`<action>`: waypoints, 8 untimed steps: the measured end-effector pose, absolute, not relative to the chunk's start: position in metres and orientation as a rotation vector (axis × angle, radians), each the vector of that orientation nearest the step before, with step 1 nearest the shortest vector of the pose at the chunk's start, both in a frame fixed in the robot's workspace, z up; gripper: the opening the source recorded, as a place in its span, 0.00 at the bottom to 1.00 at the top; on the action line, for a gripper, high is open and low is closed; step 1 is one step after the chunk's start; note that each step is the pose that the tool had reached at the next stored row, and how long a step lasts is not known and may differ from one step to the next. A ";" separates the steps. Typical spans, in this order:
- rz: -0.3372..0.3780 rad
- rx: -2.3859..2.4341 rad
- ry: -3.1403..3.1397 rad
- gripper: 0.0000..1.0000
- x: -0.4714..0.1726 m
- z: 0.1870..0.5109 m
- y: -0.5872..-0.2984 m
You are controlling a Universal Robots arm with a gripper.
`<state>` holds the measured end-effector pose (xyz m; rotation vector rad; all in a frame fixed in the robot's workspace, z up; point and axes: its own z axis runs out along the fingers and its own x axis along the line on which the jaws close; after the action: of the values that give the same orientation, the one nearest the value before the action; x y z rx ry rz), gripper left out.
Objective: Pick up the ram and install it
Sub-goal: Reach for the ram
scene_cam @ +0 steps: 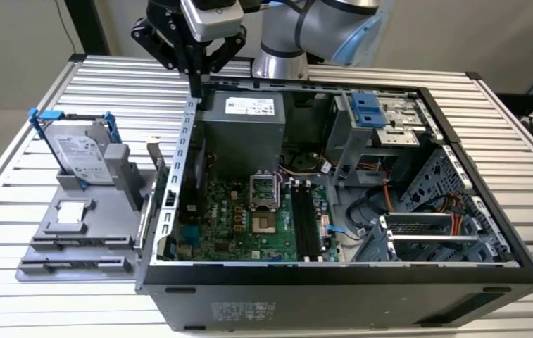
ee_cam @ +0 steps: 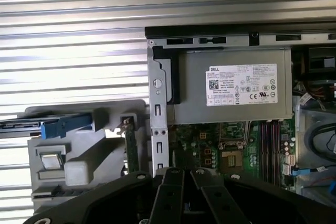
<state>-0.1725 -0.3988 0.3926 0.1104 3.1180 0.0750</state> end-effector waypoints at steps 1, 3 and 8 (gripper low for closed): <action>0.075 0.110 3.118 0.00 -0.174 0.393 -0.399; 0.075 0.110 3.118 0.00 -0.176 0.393 -0.399; 0.075 0.111 3.118 0.00 -0.183 0.393 -0.399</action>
<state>-0.1829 -0.3988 0.3926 0.1105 3.1180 0.0749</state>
